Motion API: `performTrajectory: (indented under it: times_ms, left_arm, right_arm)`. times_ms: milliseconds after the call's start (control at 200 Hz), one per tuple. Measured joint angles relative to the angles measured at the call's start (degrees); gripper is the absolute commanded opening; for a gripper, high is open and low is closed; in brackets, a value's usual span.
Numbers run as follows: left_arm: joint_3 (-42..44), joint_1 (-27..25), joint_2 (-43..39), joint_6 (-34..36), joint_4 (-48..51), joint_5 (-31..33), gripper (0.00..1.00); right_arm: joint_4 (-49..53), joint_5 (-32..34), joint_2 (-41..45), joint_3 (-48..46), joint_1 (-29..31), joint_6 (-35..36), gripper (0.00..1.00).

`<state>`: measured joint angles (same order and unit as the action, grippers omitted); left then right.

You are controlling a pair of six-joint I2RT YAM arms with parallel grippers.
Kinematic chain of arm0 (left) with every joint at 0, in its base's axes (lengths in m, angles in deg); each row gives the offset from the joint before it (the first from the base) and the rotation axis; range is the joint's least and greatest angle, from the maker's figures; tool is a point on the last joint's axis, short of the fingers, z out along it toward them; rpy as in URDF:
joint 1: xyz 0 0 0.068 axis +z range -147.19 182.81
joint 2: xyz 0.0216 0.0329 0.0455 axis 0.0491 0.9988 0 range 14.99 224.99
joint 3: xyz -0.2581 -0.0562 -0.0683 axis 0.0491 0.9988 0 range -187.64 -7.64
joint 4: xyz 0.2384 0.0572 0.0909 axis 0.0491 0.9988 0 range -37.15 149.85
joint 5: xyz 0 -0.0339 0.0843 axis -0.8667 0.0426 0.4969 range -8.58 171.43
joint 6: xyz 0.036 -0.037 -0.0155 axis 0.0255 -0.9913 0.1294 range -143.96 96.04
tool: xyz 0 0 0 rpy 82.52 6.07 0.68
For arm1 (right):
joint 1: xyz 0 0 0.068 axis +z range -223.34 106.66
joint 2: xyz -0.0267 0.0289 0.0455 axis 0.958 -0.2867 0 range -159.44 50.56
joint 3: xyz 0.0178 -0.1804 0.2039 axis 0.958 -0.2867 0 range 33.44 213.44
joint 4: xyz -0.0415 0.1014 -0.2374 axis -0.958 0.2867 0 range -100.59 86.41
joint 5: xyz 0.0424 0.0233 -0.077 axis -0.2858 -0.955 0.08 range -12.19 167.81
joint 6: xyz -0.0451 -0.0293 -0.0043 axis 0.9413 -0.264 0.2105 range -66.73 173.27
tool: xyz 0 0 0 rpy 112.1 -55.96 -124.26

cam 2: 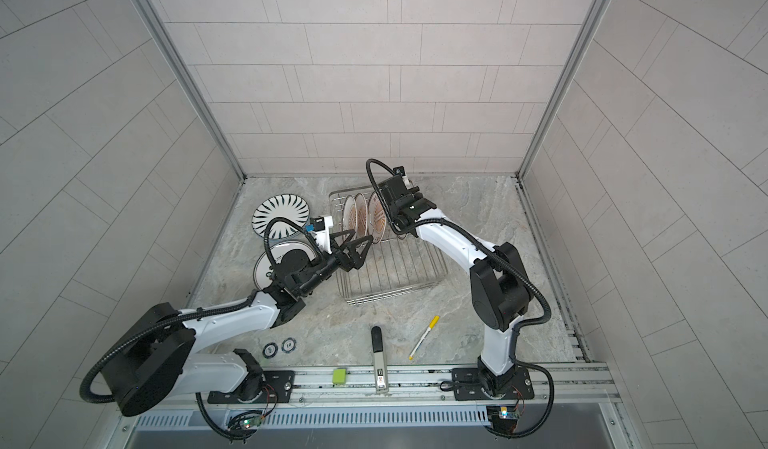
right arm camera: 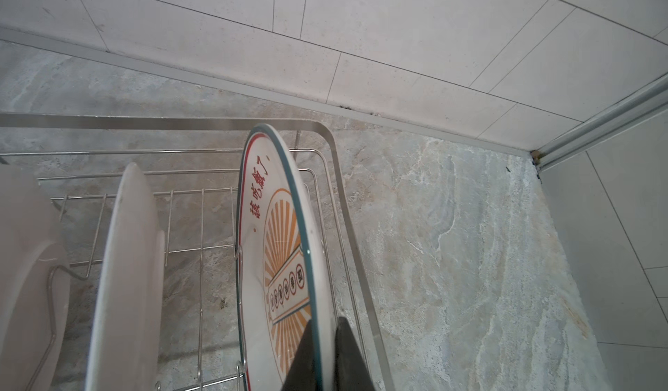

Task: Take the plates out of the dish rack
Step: 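Lift the sunburst plate out of the rack toward the left gripper with the right gripper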

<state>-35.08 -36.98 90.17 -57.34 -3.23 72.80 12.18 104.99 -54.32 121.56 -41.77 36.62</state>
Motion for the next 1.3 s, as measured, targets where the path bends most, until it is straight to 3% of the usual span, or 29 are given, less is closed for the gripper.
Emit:
performTrajectory:
  times_ms: [135, 686, 1101, 1296]
  left_arm:
    - [1.1, 0.0, 0.0, 0.0, -1.0, 0.9, 1.0]
    - [5.6, 0.0, -4.3, 2.9, -0.6, 6.3, 1.0]
    - [5.7, 0.1, -5.5, 3.9, 0.2, 6.9, 1.0]
    - [5.7, 0.9, -8.6, 5.2, 3.3, 5.5, 1.0]
  right_arm:
    - [1.1, 4.2, -0.9, 1.0, 1.2, 0.1, 0.03]
    - [4.2, 18.0, 0.4, 3.3, 7.3, 3.0, 0.0]
    - [1.1, 17.7, 17.8, -6.7, 7.4, 3.9, 0.0]
    - [-0.8, 6.8, 29.8, -17.2, 5.7, 3.8, 0.0]
